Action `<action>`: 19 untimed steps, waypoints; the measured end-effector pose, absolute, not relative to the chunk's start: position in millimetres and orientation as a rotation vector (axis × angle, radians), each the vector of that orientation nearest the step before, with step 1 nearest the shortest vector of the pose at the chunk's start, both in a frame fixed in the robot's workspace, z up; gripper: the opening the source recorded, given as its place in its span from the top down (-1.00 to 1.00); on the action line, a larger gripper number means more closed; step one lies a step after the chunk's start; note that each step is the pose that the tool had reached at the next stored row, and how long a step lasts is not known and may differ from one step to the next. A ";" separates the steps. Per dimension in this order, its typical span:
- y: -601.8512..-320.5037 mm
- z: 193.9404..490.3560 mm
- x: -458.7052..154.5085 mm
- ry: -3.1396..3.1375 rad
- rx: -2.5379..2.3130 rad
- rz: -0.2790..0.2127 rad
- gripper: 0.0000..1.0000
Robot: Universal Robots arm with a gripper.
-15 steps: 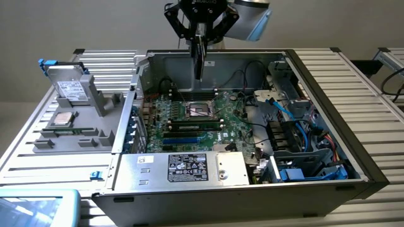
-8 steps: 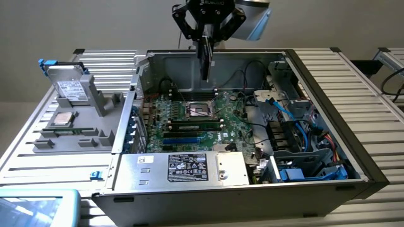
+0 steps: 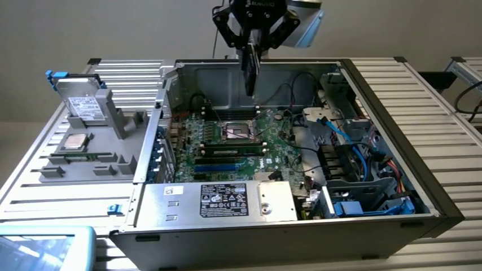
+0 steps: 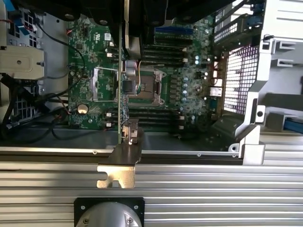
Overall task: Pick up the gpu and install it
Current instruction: 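Pick up the gpu and move the gpu toward the slot, then insert the gpu into the slot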
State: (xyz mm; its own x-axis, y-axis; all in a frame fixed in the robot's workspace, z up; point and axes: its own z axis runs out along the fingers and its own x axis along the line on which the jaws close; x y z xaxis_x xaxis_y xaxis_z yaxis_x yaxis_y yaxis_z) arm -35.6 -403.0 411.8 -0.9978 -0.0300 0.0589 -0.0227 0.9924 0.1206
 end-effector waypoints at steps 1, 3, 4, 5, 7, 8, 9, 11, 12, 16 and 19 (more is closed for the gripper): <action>-403.1 411.7 -34.5 -3.075 0.041 -0.185 0.42; -403.3 411.5 -30.5 -3.075 0.041 -0.185 0.42; -403.4 411.4 -28.2 -3.075 0.041 -0.185 0.42; -403.6 411.3 -25.9 -3.075 0.041 -0.186 0.42; -403.9 411.3 -21.0 -3.075 0.041 -0.186 0.42; -404.0 411.3 -19.7 -3.075 0.041 -0.186 0.42; -404.0 411.3 -19.7 -3.075 0.041 -0.186 0.42; -404.0 411.4 -19.7 -3.074 0.040 -0.186 0.42; -404.0 411.4 -19.6 -3.074 0.041 -0.186 0.42; -404.1 411.4 -19.6 -3.073 0.041 -0.186 0.42; -404.1 411.2 -19.6 -3.071 0.081 -0.186 0.42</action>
State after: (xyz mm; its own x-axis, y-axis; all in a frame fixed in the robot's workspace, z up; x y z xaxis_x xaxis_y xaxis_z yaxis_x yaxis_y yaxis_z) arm -19.6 -404.1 411.2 -0.9966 -0.0560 0.0603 -0.0483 0.9913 0.1221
